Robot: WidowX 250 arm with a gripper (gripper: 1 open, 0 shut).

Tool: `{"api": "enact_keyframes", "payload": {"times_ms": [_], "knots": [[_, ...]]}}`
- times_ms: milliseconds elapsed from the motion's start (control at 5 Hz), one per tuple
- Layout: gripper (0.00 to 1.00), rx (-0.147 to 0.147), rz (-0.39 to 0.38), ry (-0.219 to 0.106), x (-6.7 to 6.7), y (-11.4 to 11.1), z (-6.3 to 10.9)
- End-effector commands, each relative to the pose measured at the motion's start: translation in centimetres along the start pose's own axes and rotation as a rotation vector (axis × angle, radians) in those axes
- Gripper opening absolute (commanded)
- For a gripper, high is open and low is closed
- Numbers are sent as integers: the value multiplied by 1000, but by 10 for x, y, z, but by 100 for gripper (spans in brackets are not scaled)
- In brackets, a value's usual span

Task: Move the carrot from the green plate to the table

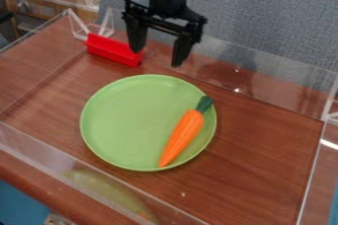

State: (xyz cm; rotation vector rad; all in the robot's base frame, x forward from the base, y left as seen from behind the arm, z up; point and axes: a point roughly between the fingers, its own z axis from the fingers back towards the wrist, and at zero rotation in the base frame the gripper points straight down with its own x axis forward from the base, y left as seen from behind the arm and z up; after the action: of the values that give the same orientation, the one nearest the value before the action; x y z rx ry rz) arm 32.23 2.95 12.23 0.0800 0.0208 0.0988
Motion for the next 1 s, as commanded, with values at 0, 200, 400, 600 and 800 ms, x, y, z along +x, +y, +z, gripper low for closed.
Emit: {"api": "enact_keyframes", "payload": {"times_ms": [0, 200, 400, 600, 800], "knots": [[100, -7, 10, -51, -7, 3, 27], [100, -17, -10, -57, -18, 0, 38], [100, -25, -37, -51, -20, -15, 35], [100, -25, -61, -34, -17, -26, 24], [100, -12, -80, -20, -13, -28, 13]]}}
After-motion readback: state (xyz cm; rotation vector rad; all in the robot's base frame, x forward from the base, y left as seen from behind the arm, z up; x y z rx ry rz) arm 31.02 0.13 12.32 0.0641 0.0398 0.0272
